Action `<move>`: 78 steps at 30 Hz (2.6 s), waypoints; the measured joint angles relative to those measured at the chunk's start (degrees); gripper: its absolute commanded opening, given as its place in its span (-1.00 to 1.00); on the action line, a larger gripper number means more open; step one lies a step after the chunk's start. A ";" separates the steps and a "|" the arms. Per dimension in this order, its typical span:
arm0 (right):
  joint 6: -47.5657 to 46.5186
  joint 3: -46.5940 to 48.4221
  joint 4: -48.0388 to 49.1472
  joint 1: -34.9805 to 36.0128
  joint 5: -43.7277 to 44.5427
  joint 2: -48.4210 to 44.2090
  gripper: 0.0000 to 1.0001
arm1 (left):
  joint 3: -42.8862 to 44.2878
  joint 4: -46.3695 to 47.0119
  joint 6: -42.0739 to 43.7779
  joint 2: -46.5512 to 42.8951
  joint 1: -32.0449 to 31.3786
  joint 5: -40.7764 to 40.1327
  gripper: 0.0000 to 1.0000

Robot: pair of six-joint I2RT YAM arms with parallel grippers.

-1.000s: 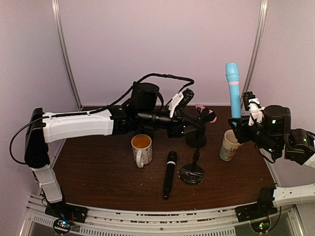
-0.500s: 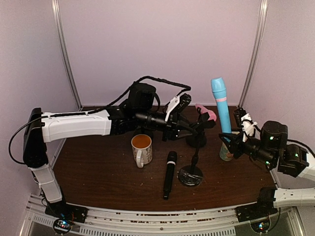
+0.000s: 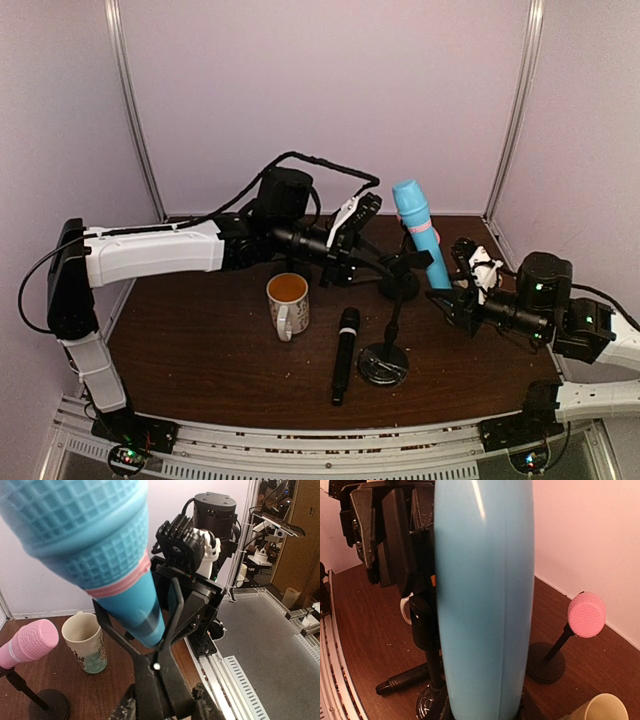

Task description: Attach the microphones to the stand

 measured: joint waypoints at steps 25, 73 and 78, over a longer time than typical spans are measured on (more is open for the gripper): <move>-4.20 4.81 -3.48 2.64 3.10 6.05 -0.79 | 0.55 -1.77 2.45 -0.02 1.03 1.03 0.10; 3.96 25.11 -20.57 3.23 7.37 7.69 0.52 | -34.40 24.17 -5.35 -9.11 -9.07 -41.99 0.37; 4.96 25.64 -19.78 3.28 12.22 5.22 0.53 | -33.92 34.32 -7.26 -1.70 -12.92 -48.04 0.39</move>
